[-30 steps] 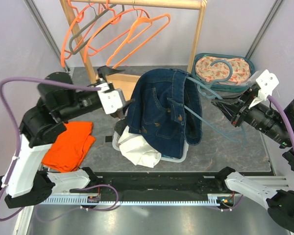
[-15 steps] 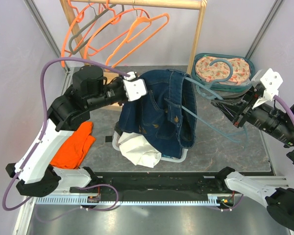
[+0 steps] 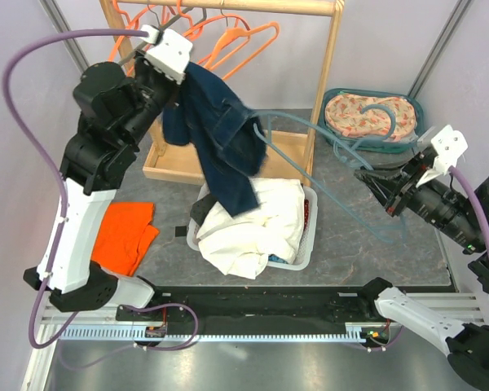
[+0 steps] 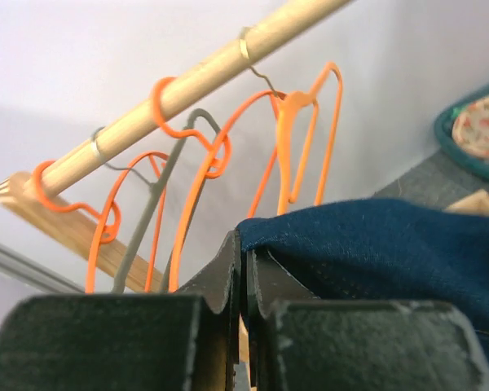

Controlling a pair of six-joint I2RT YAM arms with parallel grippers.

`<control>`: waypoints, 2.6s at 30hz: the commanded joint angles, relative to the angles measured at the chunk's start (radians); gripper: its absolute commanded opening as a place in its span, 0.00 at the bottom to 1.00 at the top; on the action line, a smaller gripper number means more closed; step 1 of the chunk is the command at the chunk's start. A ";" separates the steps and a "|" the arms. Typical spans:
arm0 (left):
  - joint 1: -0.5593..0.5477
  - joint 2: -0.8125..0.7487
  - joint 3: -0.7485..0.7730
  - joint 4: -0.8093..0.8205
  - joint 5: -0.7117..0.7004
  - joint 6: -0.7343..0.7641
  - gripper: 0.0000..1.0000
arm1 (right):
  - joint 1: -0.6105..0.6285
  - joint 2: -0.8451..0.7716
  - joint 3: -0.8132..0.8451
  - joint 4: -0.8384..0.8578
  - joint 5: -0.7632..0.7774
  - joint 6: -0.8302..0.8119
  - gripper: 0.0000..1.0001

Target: Remove the skirt from the hanger

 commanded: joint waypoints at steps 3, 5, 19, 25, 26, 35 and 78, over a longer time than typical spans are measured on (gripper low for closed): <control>-0.042 -0.072 0.131 0.015 0.146 -0.240 0.02 | 0.000 -0.055 -0.075 -0.035 0.127 0.036 0.00; -0.121 -0.069 0.156 -0.030 0.249 -0.273 0.02 | 0.000 -0.027 -0.074 -0.041 0.229 0.036 0.00; -0.252 -0.064 0.265 0.036 0.380 -0.254 0.02 | 0.000 0.215 0.080 -0.054 0.698 0.134 0.00; -0.252 -0.075 0.164 0.057 0.358 -0.191 0.02 | 0.000 0.189 0.084 -0.004 0.698 0.151 0.00; -0.254 -0.074 0.147 0.071 0.358 -0.182 0.02 | 0.000 0.185 0.081 0.003 0.693 0.152 0.00; -0.274 -0.126 -0.132 0.102 0.329 -0.171 0.02 | 0.000 0.162 0.048 0.032 0.641 0.148 0.00; -0.286 0.057 -0.893 -0.164 0.266 -0.172 0.02 | 0.070 0.567 0.353 0.072 0.797 0.050 0.00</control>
